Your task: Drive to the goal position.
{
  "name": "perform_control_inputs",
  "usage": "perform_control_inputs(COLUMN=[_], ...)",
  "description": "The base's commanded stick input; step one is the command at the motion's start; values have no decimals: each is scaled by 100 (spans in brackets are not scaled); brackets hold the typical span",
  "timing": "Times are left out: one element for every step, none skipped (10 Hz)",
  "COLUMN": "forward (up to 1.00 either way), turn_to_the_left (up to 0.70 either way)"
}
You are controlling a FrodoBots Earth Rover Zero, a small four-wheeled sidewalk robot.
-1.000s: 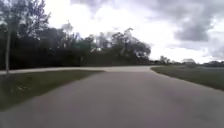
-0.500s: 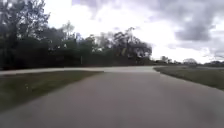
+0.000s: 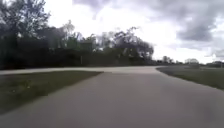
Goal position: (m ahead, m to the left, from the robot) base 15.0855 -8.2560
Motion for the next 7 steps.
perform_control_inputs(forward=[100, 100, 100, 100, 100, 100, 100], turn_to_the_left=[0, 0, 0, 0, -14, -27, -32])
